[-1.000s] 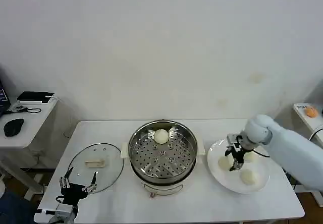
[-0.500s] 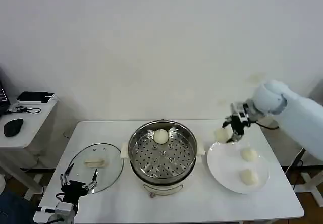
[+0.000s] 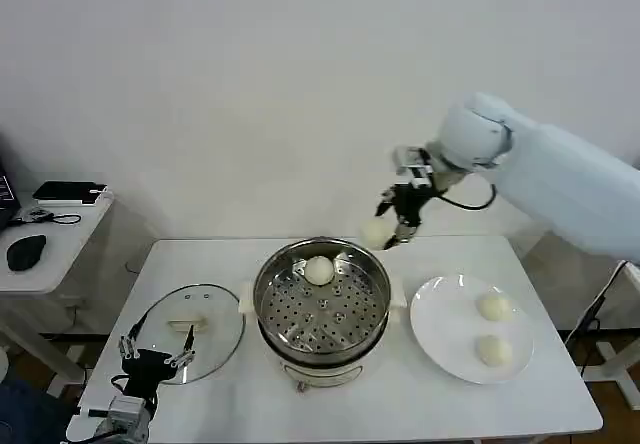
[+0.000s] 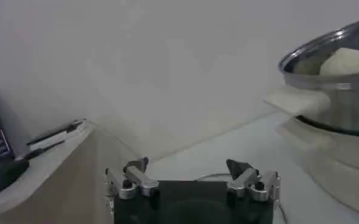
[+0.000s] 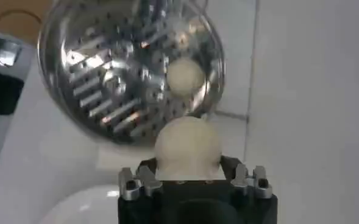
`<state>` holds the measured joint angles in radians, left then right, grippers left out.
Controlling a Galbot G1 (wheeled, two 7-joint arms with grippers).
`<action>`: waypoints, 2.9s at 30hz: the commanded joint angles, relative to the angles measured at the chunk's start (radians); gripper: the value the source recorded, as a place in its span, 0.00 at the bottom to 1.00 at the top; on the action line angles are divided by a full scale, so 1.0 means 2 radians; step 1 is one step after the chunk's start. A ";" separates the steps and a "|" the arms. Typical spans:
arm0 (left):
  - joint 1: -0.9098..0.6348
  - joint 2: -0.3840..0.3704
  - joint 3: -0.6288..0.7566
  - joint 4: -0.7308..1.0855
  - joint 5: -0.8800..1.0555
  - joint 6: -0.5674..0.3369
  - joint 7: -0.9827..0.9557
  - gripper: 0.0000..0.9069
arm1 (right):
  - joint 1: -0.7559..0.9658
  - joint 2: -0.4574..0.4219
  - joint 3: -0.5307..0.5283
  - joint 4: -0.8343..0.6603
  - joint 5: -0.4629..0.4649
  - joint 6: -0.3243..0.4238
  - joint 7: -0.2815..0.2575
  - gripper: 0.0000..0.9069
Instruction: Take steamed baozi put them in steamer then cover it.
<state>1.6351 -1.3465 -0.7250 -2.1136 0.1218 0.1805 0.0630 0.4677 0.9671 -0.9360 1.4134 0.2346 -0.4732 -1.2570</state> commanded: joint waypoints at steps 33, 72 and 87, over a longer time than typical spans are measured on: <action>0.005 -0.005 -0.008 -0.015 -0.007 0.001 -0.001 1.00 | -0.074 0.175 -0.051 -0.085 -0.021 -0.014 0.032 0.80; 0.010 -0.007 0.001 -0.020 -0.006 0.002 0.000 1.00 | -0.046 -0.232 -0.008 0.111 -0.065 0.036 -0.032 1.00; 0.022 -0.014 0.008 -0.026 0.002 0.001 -0.002 1.00 | -0.277 -0.277 0.110 0.093 -0.192 0.065 -0.029 1.00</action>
<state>1.6782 -1.3747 -0.7101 -2.1664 0.1252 0.1838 0.0603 0.0791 0.5069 -0.7945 1.5832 -0.0519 -0.3593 -1.3144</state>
